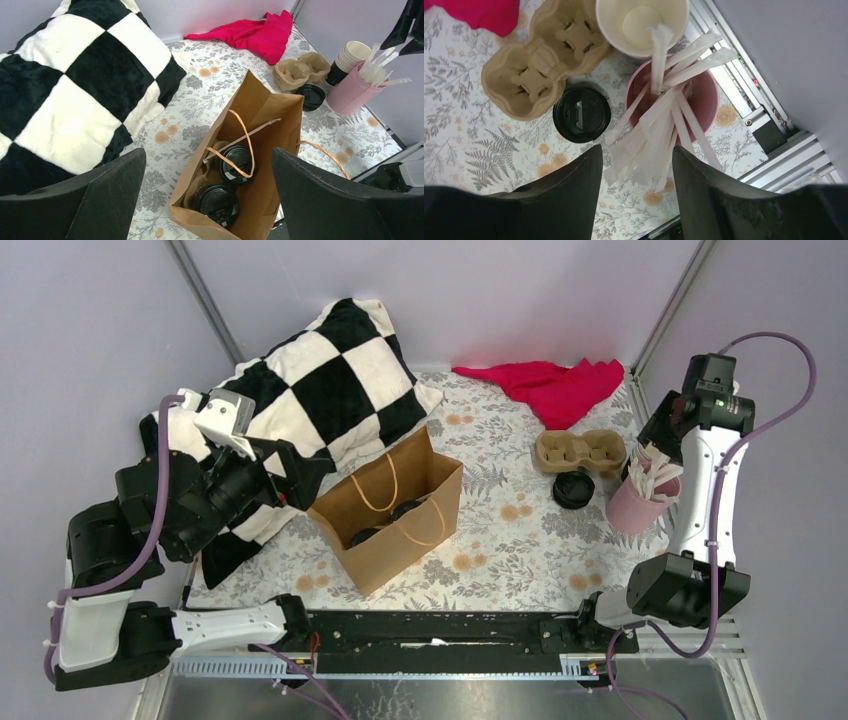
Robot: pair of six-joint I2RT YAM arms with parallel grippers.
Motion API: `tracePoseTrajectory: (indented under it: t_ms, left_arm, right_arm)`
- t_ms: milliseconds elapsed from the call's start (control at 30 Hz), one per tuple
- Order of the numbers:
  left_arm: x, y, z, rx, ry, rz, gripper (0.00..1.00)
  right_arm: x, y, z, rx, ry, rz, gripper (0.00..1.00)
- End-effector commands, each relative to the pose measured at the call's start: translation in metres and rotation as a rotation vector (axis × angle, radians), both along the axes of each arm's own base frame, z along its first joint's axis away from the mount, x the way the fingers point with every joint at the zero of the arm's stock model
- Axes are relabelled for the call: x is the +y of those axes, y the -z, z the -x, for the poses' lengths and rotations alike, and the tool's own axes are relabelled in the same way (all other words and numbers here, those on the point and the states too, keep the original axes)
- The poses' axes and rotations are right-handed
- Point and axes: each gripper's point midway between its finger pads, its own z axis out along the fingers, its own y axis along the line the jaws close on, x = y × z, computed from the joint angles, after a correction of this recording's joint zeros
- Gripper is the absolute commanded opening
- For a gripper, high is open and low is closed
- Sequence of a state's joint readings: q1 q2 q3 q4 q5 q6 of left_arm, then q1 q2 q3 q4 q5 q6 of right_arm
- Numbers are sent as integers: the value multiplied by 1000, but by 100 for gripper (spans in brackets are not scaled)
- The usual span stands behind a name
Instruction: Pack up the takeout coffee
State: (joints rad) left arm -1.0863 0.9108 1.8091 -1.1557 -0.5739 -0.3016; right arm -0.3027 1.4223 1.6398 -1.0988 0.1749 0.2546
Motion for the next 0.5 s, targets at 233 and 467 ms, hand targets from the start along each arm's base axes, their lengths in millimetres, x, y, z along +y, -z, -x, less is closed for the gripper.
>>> tracePoseTrajectory:
  t_ms: [233,467]
  left_arm:
    - [-7,6,-7,-32,16,-90,99]
    - [-10,5,-10,-35,18,-106,99]
  right_arm:
    - [-11,23,-16,38,-48,-45,59]
    - [-22,46,-9,105,-8,-6,38]
